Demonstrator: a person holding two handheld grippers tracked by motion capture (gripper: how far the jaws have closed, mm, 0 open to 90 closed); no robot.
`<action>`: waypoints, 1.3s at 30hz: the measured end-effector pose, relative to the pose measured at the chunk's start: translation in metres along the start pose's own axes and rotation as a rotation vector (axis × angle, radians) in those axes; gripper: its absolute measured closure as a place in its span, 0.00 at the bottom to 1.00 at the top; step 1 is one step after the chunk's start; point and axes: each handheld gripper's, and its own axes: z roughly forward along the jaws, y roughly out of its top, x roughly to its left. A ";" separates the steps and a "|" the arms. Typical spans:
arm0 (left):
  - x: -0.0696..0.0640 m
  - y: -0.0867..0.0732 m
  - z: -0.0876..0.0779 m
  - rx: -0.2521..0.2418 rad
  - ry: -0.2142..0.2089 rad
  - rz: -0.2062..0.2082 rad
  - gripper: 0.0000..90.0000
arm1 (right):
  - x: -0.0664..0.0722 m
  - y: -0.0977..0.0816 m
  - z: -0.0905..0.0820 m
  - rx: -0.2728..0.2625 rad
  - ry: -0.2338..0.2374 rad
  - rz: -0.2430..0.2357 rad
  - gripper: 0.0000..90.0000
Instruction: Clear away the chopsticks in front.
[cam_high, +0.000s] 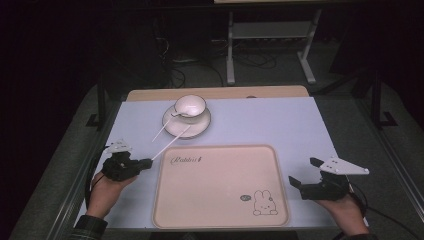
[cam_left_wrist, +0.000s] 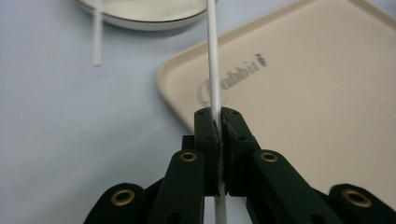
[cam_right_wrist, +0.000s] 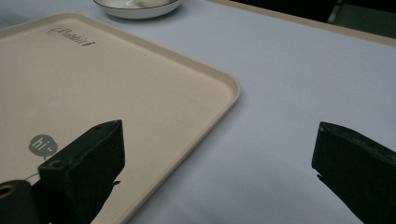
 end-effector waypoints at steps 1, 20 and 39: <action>-0.004 0.001 0.003 0.002 -0.012 0.002 0.95 | 0.000 0.000 0.000 0.000 0.000 0.000 0.02; -0.047 0.000 0.048 0.098 -0.106 0.094 0.95 | 0.000 0.000 0.000 0.001 0.000 0.001 0.02; -0.052 -0.007 0.065 0.192 -0.058 0.158 0.93 | 0.001 -0.001 -0.001 0.002 0.000 0.000 0.02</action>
